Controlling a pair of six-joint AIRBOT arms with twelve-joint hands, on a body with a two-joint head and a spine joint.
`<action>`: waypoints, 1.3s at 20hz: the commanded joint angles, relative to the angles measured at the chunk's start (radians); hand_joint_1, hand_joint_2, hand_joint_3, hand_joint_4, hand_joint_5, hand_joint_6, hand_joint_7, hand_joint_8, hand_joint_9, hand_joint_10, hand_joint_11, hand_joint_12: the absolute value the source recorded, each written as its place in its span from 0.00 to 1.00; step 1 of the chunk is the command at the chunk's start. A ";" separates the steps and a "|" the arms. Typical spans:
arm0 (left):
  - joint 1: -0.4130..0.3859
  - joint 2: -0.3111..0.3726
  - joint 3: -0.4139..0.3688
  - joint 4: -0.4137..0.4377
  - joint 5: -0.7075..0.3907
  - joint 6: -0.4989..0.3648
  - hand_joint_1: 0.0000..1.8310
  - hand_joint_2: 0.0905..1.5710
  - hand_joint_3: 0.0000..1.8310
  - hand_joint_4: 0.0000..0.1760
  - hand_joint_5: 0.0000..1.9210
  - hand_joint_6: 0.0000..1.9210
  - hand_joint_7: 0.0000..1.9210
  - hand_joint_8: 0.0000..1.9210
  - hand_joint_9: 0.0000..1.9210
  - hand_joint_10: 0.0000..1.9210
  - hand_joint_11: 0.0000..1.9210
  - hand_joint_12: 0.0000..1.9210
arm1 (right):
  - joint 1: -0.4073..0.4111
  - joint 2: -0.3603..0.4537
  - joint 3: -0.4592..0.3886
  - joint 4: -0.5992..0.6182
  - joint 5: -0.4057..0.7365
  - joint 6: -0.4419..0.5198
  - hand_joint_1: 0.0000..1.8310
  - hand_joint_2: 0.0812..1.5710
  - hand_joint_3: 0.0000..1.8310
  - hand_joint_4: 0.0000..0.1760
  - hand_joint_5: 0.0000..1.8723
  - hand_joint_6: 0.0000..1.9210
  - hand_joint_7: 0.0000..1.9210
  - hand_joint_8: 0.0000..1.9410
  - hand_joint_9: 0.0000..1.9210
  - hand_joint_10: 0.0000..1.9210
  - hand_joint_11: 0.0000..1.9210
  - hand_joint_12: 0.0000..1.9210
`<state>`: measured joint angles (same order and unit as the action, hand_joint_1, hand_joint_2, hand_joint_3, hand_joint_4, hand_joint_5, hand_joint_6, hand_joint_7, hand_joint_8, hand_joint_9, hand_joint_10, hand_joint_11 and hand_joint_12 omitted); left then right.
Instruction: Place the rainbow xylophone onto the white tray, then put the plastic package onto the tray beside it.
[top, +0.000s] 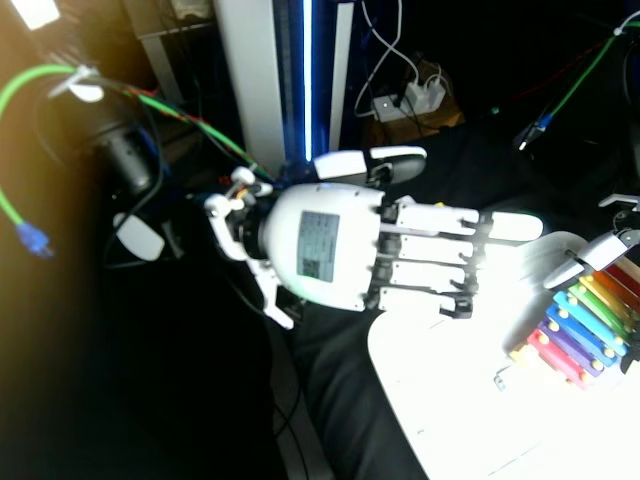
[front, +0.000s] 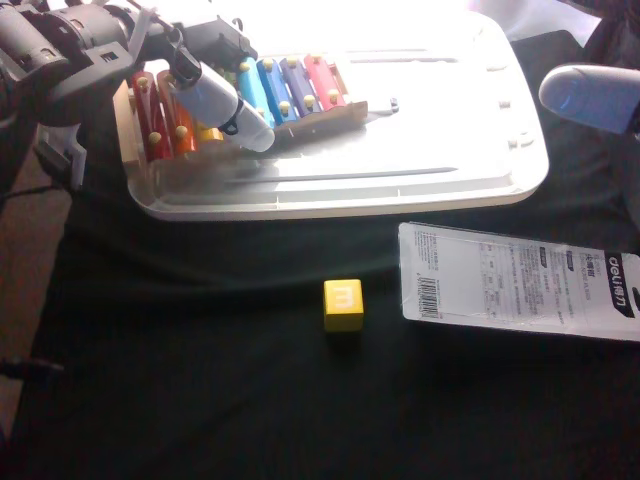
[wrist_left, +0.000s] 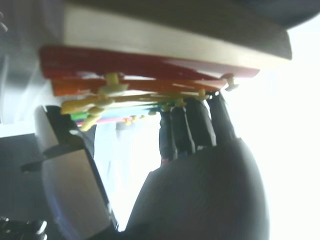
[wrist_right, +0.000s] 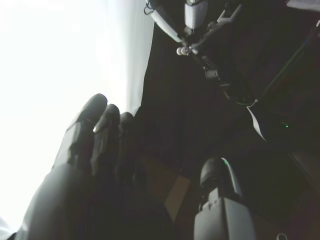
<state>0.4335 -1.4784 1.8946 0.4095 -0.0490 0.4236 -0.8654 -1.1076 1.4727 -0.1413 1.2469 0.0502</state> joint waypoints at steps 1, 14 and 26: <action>0.002 -0.003 0.005 -0.007 -0.077 -0.004 0.58 0.62 0.00 0.00 0.31 0.00 0.36 0.00 0.39 0.02 0.14 0.52 | 0.005 -0.003 0.003 0.045 0.117 0.010 0.26 0.68 0.00 0.10 0.01 0.00 0.15 0.00 0.11 0.00 0.00 0.36; 0.002 0.000 -0.004 -0.017 -0.118 -0.006 0.40 0.44 0.00 0.85 0.00 0.00 0.00 0.00 0.00 0.00 0.00 0.08 | 0.007 -0.006 0.003 0.045 0.120 0.010 0.25 0.65 0.00 0.16 0.00 0.00 0.15 0.00 0.11 0.00 0.00 0.32; 0.006 0.234 -0.312 -0.020 -0.466 0.025 0.36 0.38 0.00 1.00 0.00 0.00 0.00 0.00 0.00 0.00 0.00 0.00 | 0.006 0.058 -0.087 -0.036 0.118 0.011 0.36 0.46 0.00 0.19 0.00 0.00 0.08 0.00 0.07 0.00 0.00 0.22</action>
<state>0.4446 -1.2434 1.5772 0.4145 -0.3992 0.4500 -0.8654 -1.0538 1.3792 -0.2451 1.2510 0.0513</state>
